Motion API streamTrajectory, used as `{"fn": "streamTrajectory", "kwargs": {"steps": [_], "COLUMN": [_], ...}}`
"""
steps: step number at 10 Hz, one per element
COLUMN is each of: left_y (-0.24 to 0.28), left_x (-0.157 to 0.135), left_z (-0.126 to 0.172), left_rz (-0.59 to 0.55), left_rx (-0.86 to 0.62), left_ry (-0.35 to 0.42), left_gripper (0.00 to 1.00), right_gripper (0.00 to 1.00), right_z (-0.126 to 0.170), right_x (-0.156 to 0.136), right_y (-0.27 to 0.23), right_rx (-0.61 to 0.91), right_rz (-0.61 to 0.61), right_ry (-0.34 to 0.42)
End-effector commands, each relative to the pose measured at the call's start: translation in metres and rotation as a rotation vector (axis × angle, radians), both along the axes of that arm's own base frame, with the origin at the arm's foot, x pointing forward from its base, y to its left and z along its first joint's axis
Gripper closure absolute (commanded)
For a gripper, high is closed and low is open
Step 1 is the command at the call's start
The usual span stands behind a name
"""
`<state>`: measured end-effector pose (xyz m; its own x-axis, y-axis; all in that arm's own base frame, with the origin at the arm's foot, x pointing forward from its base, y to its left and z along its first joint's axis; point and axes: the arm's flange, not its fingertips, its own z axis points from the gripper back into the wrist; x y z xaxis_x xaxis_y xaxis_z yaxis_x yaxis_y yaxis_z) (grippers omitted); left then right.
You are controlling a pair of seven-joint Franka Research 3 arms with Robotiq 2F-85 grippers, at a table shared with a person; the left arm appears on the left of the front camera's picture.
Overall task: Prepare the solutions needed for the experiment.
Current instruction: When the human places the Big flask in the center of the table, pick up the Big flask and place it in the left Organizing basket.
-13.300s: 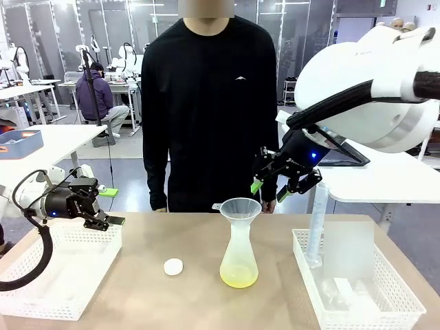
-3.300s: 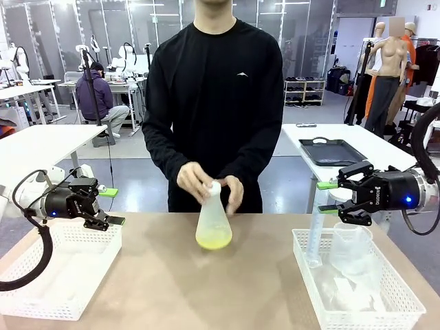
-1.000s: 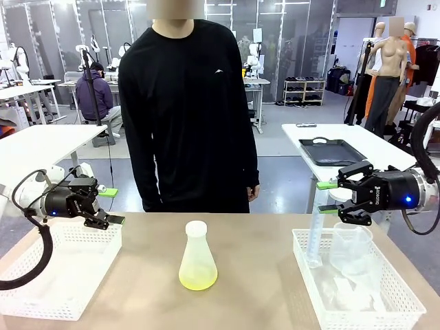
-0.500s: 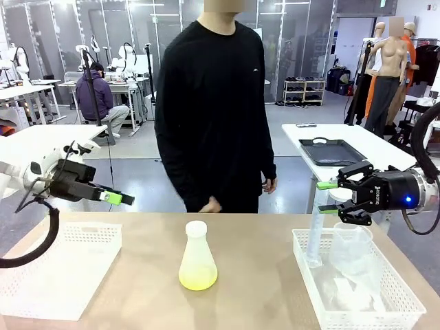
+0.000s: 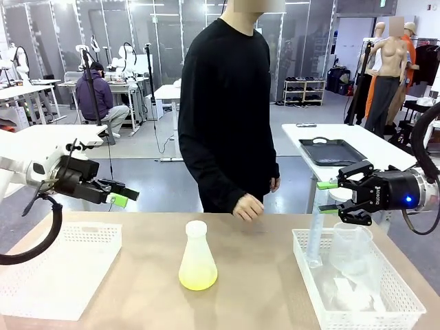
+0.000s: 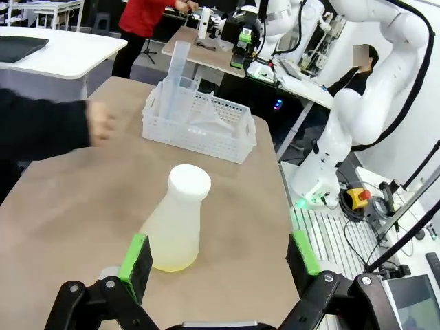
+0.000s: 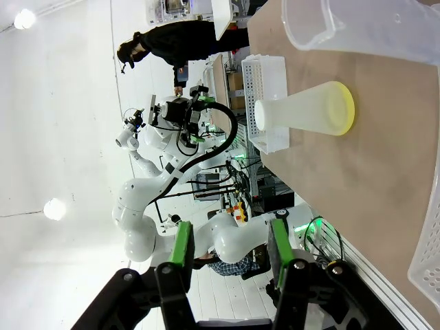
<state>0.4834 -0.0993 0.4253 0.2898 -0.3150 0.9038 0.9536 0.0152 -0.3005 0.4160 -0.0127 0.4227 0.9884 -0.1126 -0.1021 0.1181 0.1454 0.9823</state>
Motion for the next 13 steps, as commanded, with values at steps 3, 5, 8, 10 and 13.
{"fn": "streamTrajectory", "kwargs": {"steps": [3, 5, 8, 10, 13], "left_y": [-0.018, -0.049, -0.091, -0.091, -0.091], "left_x": [0.017, 0.038, 0.072, 0.052, 0.052], "left_z": [-0.001, 0.002, -0.013, -0.005, -0.005], "left_rz": [-0.006, -0.146, -0.307, -0.235, -0.235], "left_rx": [-0.093, -0.177, -0.248, -0.199, -0.199], "left_ry": [-0.101, -0.224, -0.329, -0.319, -0.319], "left_gripper": [0.0, 0.0, 0.0, 0.0, 0.0], "right_gripper": [0.44, 0.44, 0.44, 0.44, 0.44], "right_z": [0.002, 0.002, 0.002, 0.002, 0.002], "right_x": [0.0, 0.0, 0.0, 0.0, 0.0], "right_y": [0.001, 0.001, 0.001, 0.001, 0.001], "right_rx": [-0.005, -0.005, -0.005, -0.005, -0.005], "right_rz": [-0.008, -0.008, -0.008, -0.008, -0.008], "right_ry": [-0.009, -0.009, -0.009, -0.009, -0.009]}}
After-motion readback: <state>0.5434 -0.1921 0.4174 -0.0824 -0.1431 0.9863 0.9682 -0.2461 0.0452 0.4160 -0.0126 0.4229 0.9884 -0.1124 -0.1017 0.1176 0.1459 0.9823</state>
